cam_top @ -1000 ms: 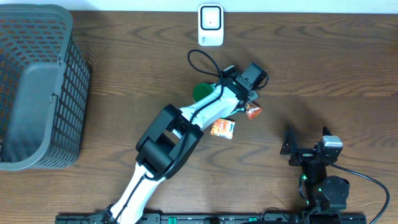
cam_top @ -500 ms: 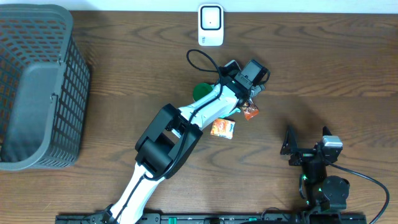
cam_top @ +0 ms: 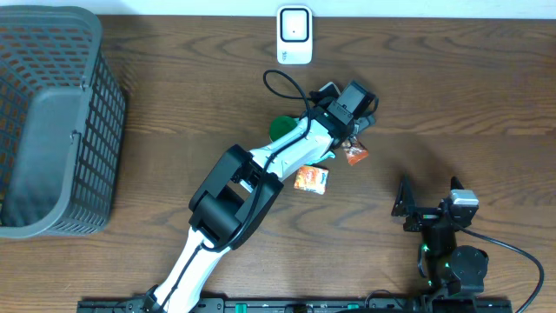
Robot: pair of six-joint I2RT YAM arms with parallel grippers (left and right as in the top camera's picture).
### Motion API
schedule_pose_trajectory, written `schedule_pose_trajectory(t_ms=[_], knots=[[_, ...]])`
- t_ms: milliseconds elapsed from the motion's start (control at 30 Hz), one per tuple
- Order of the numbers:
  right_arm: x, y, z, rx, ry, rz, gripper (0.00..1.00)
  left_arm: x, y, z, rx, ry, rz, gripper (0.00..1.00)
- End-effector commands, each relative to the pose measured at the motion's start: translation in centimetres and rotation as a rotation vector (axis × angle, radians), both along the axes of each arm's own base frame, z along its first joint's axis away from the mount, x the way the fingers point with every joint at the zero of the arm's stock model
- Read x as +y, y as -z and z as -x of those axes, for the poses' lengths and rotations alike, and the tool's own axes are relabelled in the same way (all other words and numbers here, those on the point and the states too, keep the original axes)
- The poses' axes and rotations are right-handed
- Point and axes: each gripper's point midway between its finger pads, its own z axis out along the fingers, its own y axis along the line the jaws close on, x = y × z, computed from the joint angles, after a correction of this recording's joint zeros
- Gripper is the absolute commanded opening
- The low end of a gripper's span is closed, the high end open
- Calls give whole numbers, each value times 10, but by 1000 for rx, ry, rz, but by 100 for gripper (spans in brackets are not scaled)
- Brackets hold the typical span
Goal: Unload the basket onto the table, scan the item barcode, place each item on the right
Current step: 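Carry the wafer bar toward the scanner and hold it in front, then lower the wafer bar to the table right of the wipes and release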
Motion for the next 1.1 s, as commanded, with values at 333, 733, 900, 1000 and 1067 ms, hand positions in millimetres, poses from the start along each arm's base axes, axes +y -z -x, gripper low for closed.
schedule_pose_trajectory(t_ms=[333, 733, 900, 1000, 1067], knots=[[-1, 0, 0, 0, 8, -10, 99, -33, -41, -24, -30, -93, 293, 98], [-1, 0, 0, 0, 8, -10, 99, 18, -118, -45, -420, 325, -111, 98], [-1, 0, 0, 0, 8, -10, 99, 38, -136, -29, -485, 525, -286, 98], [-1, 0, 0, 0, 8, -10, 99, 23, -132, -12, -469, 645, -215, 91], [-1, 0, 0, 0, 8, -10, 99, 19, -132, -8, -465, 668, -190, 65]])
